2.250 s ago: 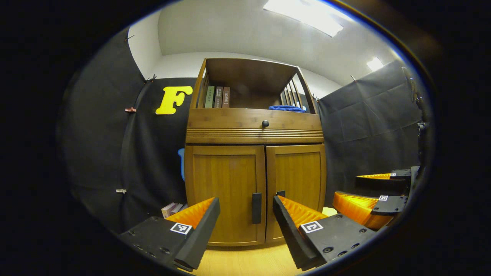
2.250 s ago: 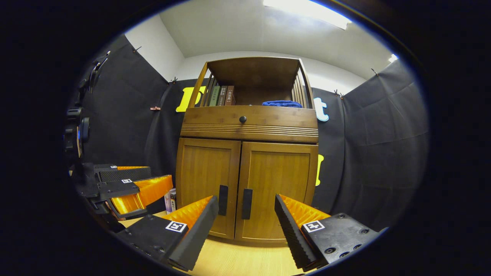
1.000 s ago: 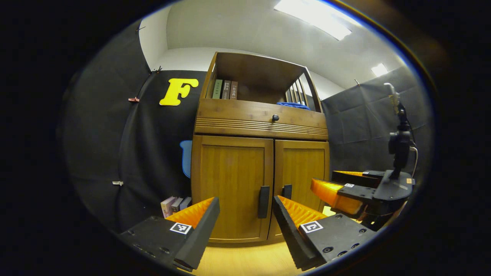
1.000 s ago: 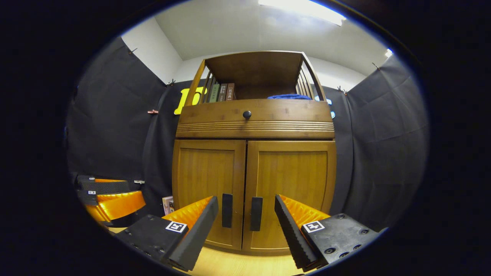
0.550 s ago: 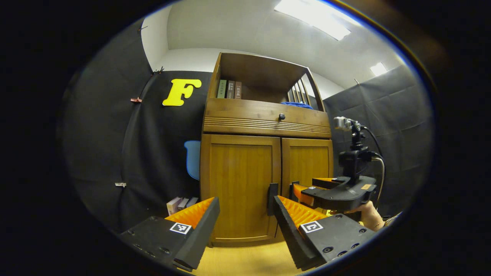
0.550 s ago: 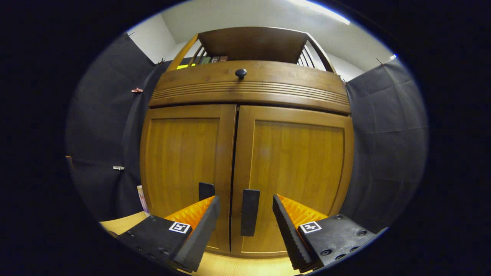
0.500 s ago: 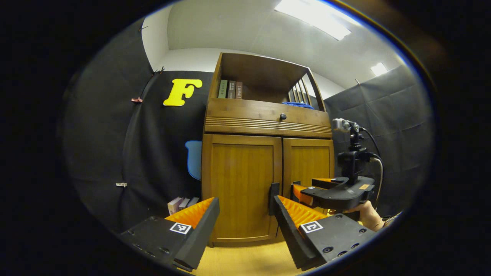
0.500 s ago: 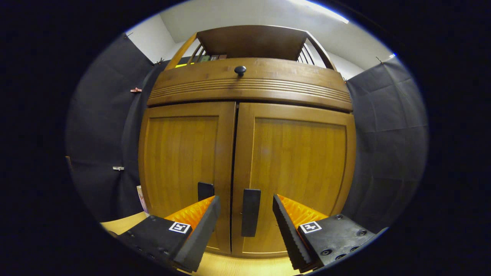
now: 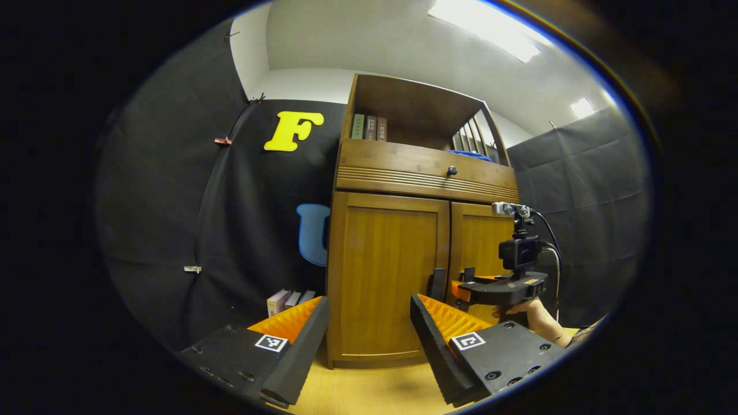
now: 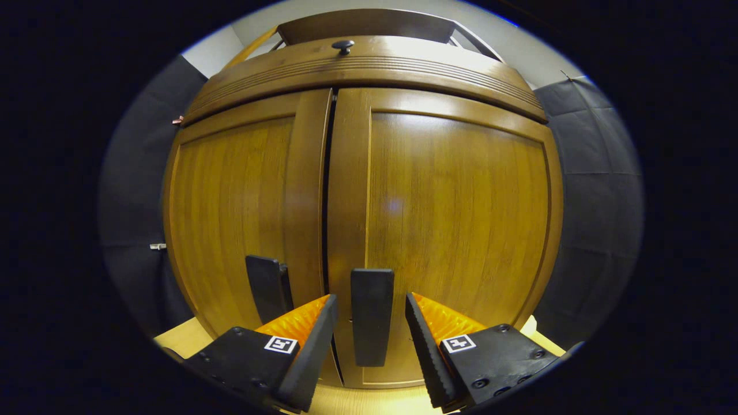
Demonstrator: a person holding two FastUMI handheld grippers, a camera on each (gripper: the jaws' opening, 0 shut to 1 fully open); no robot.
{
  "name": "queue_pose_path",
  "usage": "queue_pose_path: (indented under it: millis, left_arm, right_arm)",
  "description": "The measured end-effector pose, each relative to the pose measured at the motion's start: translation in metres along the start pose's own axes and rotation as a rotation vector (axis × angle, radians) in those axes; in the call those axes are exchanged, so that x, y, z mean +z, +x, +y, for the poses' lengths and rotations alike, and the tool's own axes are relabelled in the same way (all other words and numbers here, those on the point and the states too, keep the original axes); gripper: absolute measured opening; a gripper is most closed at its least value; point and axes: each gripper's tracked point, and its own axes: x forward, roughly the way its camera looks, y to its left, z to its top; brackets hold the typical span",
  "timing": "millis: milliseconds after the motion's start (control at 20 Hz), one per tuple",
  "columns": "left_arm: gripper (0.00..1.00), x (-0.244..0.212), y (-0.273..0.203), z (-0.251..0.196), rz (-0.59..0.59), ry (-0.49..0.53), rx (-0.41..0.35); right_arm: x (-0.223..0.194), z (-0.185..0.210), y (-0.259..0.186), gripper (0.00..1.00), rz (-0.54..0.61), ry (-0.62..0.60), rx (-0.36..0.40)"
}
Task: Open the right door of the double-door shoe cabinet with the right hand, and open the left door with the left hand.
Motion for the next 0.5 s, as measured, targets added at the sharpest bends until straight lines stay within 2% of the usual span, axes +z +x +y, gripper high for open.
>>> queue_pose_path:
  millis: [50, 250, 350, 400, 500]
  left_arm:
    - [0.88, -0.003, 0.001, 0.003, 0.005, -0.005, 0.006]
    - [0.89, -0.009, 0.005, 0.009, 0.027, -0.003, 0.024]
    - [0.88, -0.01, 0.003, 0.011, 0.037, 0.021, 0.037]
    - [0.88, -0.011, 0.002, 0.012, 0.038, 0.033, 0.043]
    - [0.88, -0.011, 0.002, 0.012, 0.038, 0.04, 0.043]
  right_arm:
    - [0.003, -0.001, 0.0, 0.62, -0.019, -0.021, -0.012]
    - [0.002, 0.007, 0.006, 0.51, -0.034, -0.05, -0.003]
    - [0.0, 0.006, 0.006, 0.32, -0.029, -0.033, -0.001]
    - [0.0, 0.006, 0.005, 0.37, -0.028, -0.026, 0.003]
    - [0.0, 0.006, 0.004, 0.24, -0.014, -0.009, 0.017]
